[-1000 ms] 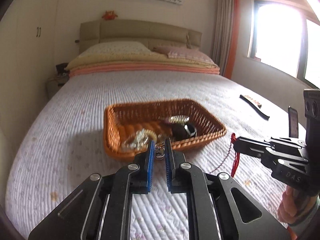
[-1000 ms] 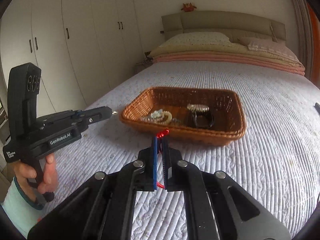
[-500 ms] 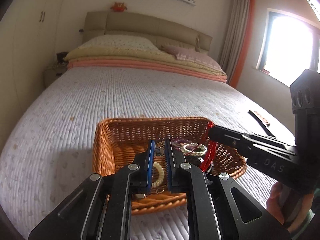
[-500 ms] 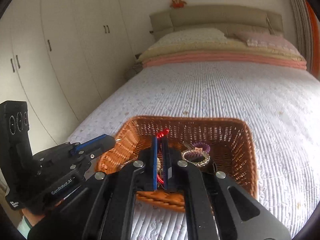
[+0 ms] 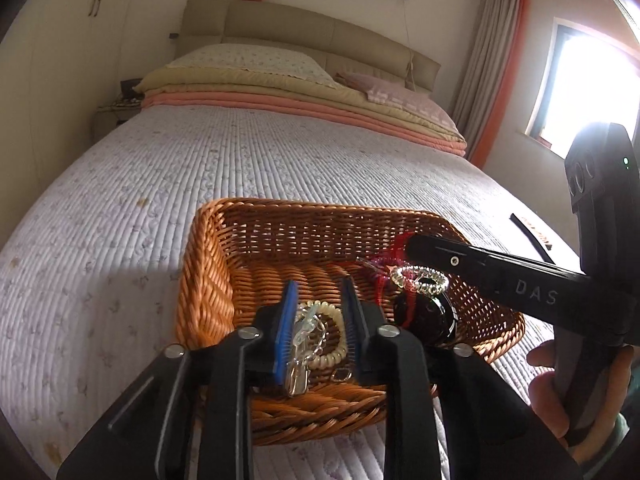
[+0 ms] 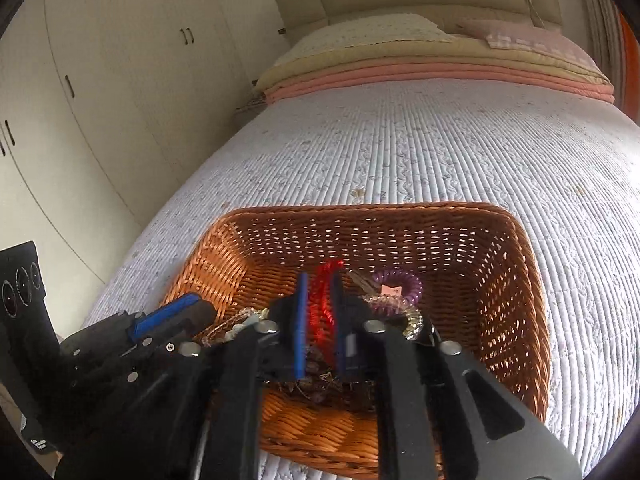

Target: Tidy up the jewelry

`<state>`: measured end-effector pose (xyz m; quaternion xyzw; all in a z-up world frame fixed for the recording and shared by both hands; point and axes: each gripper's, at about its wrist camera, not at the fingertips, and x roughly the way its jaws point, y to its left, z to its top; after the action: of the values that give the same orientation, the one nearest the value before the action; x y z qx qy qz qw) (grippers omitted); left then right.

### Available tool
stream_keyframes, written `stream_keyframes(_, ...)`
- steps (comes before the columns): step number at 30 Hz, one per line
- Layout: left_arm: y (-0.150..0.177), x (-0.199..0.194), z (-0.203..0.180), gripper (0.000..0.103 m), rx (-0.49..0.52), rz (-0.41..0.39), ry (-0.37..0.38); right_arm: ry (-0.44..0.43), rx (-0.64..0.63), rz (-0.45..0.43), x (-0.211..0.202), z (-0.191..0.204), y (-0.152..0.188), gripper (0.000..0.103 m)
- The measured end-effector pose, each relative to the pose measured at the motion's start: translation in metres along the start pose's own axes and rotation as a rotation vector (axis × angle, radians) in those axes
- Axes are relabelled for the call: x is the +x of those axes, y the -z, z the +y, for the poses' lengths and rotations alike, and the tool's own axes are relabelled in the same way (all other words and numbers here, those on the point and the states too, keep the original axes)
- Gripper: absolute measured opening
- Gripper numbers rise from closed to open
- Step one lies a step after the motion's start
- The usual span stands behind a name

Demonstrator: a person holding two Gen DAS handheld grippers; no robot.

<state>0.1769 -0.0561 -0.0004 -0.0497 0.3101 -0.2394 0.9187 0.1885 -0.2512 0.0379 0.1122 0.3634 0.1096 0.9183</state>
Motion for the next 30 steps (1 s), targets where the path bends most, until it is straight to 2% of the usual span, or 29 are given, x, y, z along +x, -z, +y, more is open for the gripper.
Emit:
stream_keyframes(2,-0.001,-0.007,0.001,0.025,-0.007,-0.01,0.006,0.012,0.009,-0.032,-0.009,-0.001,0.006,0.039)
stream_keyframes(3,-0.001,-0.012,0.001,0.025,-0.014,-0.015,0.012,0.011,0.021,-0.054,-0.016,-0.003,0.009,0.041)
stream_keyframes(5,0.001,-0.026,0.001,0.028,-0.028,-0.027,0.02,-0.015,0.055,-0.08,-0.031,-0.008,0.021,0.041)
stream_keyframes(7,0.005,-0.045,-0.002,0.039,-0.029,-0.051,0.02,-0.036,0.082,-0.095,-0.049,-0.011,0.032,0.041)
stream_keyframes(10,0.016,-0.08,-0.01,0.043,-0.019,-0.09,0.013,-0.038,0.068,-0.137,-0.084,-0.004,0.049,0.042)
stream_keyframes(12,0.025,-0.102,-0.017,0.048,-0.012,-0.117,-0.007,-0.019,0.046,-0.178,-0.106,0.005,0.062,0.051)
stream_keyframes(14,0.035,-0.125,-0.025,0.064,0.003,-0.157,-0.046,0.017,0.015,-0.244,-0.134,0.015,0.078,0.061)
stream_keyframes(15,0.039,-0.136,-0.029,0.08,0.007,-0.184,-0.082,0.037,0.002,-0.276,-0.145,0.018,0.084,0.065)
stream_keyframes(16,0.046,-0.147,-0.033,0.086,0.005,-0.225,-0.132,0.067,-0.017,-0.319,-0.156,0.023,0.093,0.067)
stream_keyframes(18,0.057,-0.164,-0.039,0.086,0.013,-0.298,-0.211,0.114,-0.039,-0.415,-0.174,0.03,0.108,0.085)
stream_keyframes(20,0.065,-0.172,-0.047,0.086,0.046,-0.338,-0.271,0.187,-0.046,-0.531,-0.188,0.037,0.124,0.096)
stream_keyframes(21,0.069,-0.173,-0.05,0.087,0.064,-0.351,-0.305,0.198,-0.053,-0.571,-0.192,0.039,0.13,0.096)
stream_keyframes(23,0.074,-0.173,-0.054,0.088,0.085,-0.372,-0.353,0.163,-0.085,-0.647,-0.191,0.041,0.14,0.096)
stream_keyframes(24,0.075,-0.173,-0.054,0.088,0.089,-0.383,-0.372,0.163,-0.094,-0.655,-0.188,0.041,0.142,0.096)
stream_keyframes(26,0.082,-0.167,-0.052,0.088,0.087,-0.407,-0.421,0.204,-0.104,-0.607,-0.173,0.04,0.141,0.096)
stream_keyframes(28,0.088,-0.16,-0.049,0.088,0.065,-0.43,-0.478,0.204,-0.103,-0.556,-0.156,0.037,0.141,0.096)
stream_keyframes(30,0.095,-0.151,-0.051,0.088,0.088,-0.437,-0.501,0.213,-0.092,-0.534,-0.142,0.033,0.146,0.096)
